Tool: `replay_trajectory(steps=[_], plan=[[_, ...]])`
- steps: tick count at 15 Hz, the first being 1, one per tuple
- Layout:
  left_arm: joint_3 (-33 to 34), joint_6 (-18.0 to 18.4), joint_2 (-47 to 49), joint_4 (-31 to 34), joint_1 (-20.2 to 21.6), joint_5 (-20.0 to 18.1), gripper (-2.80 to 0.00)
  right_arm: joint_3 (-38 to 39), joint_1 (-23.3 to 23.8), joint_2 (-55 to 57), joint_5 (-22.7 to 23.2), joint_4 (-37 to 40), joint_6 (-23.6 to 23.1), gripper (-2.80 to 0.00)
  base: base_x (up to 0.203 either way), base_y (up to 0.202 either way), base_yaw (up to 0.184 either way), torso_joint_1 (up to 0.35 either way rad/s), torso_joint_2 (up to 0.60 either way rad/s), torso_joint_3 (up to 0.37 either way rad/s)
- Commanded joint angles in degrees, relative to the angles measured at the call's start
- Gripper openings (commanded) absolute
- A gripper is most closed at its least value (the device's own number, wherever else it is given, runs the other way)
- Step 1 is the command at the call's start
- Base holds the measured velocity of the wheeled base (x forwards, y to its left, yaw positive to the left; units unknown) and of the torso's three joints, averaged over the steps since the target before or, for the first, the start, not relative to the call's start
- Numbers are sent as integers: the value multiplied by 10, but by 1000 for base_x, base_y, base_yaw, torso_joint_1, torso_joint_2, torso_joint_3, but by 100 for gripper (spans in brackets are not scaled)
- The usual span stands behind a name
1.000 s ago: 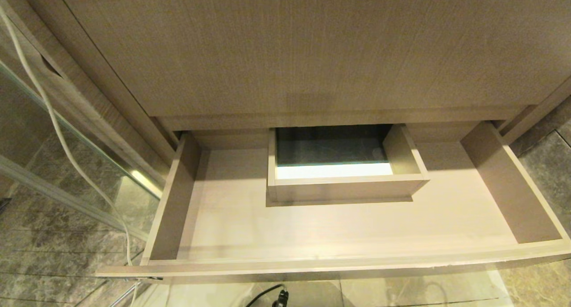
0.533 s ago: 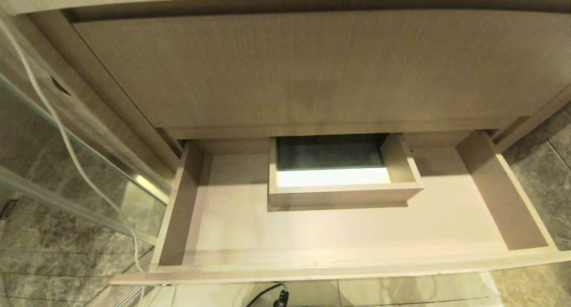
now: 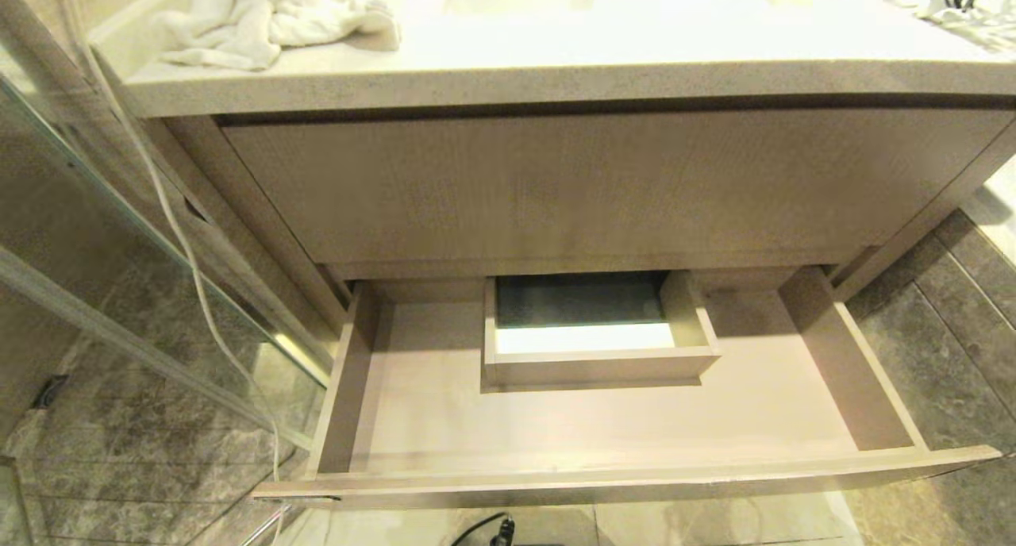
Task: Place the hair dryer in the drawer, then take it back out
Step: Pick up the hairdryer
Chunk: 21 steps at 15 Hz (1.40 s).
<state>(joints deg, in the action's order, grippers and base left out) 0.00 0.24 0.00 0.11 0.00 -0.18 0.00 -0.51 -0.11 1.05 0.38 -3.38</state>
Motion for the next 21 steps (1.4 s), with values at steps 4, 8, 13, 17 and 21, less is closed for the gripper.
replay_trajectory(steps=[4, 8, 13, 17, 21], plan=[[1, 0, 1, 0, 0, 0, -280, 0, 0, 1, 0, 1, 0, -280, 0, 0, 0, 347, -489, -229], [1, 0, 1, 1, 0, 0, -280, 0, 0, 1, -1, -2, -2, -280, 0, 0, 0, 321, -515, -241], [1, 0, 1, 0, 0, 0, -280, 0, 0, 1, -1, -2, -3, -280, 0, 0, 0, 288, -541, -256], [1, 0, 1, 0, 0, 0, -280, 0, 0, 1, 0, -2, -4, -280, 0, 0, 0, 301, -578, -285], [1, 0, 1, 0, 0, 0, -280, 0, 0, 1, 0, -1, -4, -280, 0, 0, 0, 285, -550, -271]])
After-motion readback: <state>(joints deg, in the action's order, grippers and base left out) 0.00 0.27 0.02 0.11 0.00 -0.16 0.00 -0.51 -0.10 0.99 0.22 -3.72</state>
